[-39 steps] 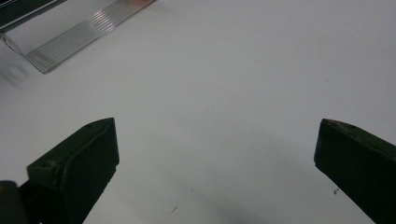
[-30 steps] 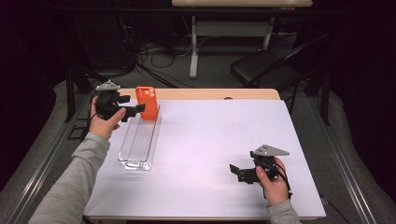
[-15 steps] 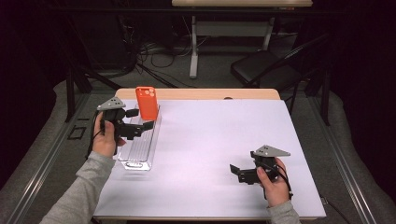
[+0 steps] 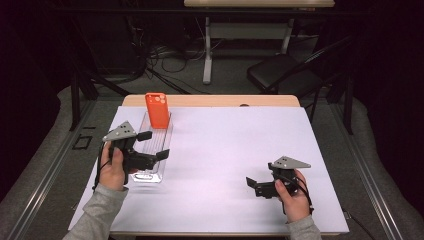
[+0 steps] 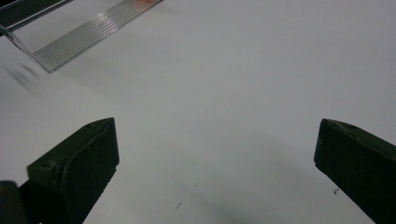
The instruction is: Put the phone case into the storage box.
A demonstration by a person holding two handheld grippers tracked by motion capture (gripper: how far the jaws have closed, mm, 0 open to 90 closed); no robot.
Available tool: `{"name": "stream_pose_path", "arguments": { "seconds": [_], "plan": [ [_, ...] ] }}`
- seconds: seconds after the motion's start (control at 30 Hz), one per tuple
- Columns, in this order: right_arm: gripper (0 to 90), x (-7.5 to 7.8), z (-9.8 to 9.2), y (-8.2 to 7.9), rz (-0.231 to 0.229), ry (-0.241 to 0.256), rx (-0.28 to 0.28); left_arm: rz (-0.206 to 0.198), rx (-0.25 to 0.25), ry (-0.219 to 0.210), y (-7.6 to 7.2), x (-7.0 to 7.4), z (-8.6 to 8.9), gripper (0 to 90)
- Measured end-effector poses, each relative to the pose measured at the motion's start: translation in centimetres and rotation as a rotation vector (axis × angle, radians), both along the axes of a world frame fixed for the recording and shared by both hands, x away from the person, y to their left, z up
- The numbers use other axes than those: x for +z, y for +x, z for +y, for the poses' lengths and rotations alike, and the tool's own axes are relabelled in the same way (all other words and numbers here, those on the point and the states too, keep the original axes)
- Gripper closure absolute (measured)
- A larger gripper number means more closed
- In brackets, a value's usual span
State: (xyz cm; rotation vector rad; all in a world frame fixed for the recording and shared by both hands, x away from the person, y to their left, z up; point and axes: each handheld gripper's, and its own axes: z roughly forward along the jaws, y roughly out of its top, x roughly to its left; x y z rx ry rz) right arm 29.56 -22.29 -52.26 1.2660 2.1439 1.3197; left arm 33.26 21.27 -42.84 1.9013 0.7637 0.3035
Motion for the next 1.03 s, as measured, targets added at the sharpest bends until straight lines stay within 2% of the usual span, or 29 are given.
{"name": "stream_pose_path", "arguments": {
  "seconds": [0.2,0.43,0.57,0.8,1.03],
  "plan": [
    [0.0,-0.1,0.0,0.0,-0.002,0.001,0.004,0.000,0.007,-0.003,-1.1,-1.2,-0.2,6.3],
    [0.0,-0.3,0.1,0.0,0.005,-0.001,0.008,0.012,-0.009,-0.010,-1.8,-2.3,-0.2,6.3],
    [0.0,-0.4,0.1,-0.1,0.006,-0.002,0.009,0.007,-0.018,-0.012,-2.0,-2.9,0.0,6.3],
    [0.0,-0.3,-0.1,-0.2,0.001,-0.004,0.005,0.036,-0.010,0.001,-1.8,-4.2,0.2,6.3],
    [0.0,-0.2,-0.3,-0.2,-0.007,0.001,0.000,0.043,-0.004,-0.006,-1.7,-4.5,0.5,6.3]
  ]
}}
